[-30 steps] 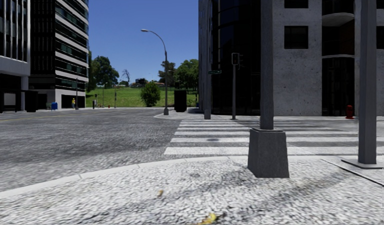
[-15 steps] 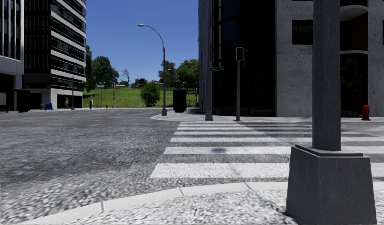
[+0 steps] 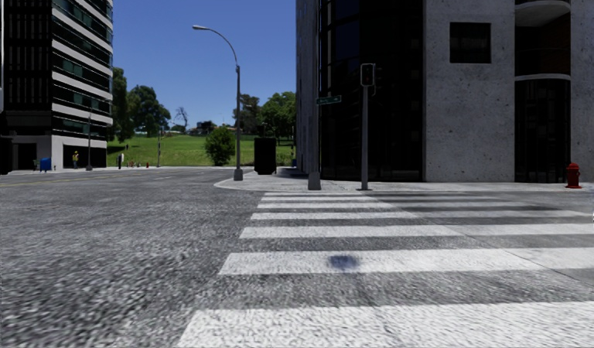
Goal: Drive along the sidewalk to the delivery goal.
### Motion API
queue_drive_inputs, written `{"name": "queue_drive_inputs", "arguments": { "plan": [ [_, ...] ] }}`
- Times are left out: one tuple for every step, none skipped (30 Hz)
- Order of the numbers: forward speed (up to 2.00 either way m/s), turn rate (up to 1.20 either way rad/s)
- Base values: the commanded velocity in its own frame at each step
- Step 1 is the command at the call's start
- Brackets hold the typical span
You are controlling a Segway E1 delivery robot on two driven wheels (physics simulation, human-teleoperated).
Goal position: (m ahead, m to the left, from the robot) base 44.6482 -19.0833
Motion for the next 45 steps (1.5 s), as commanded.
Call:
{"name": "queue_drive_inputs", "arguments": {
  "plan": [
    [1.89, -0.5],
    [1.89, -0.5],
    [1.86, -0.51],
    [1.86, -0.52],
    [1.86, -0.52],
    [1.86, -0.52],
    [1.86, -0.52],
    [1.86, -0.52],
    [1.86, -0.52],
    [1.86, -0.52],
    [1.86, -0.52],
    [1.86, -0.52],
    [1.86, -0.52],
    [1.86, -0.52],
    [1.86, -0.52],
    [1.86, -0.52],
    [1.86, -0.52],
    [1.86, -0.52],
    [1.86, -0.52],
    [1.86, -0.52],
    [1.86, -0.51],
    [1.86, -0.51],
    [1.86, -0.51],
    [1.86, -0.51],
    [1.86, -0.51],
    [1.86, -0.5],
    [1.86, -0.5],
    [1.86, -0.5],
    [1.86, -0.5],
    [1.86, -0.5],
    [1.86, -0.5],
    [1.86, -0.5],
    [1.86, -0.5],
    [1.86, -0.5],
    [1.86, -0.5],
    [1.86, -0.5],
    [1.86, -0.49],
    [1.86, -0.48],
    [1.86, -0.46],
    [1.86, -0.42],
    [1.86, -0.42],
    [1.86, -0.33],
    [1.86, -0.2],
    [1.86, -0.05],
    [1.86, 0.0]
  ]
}}
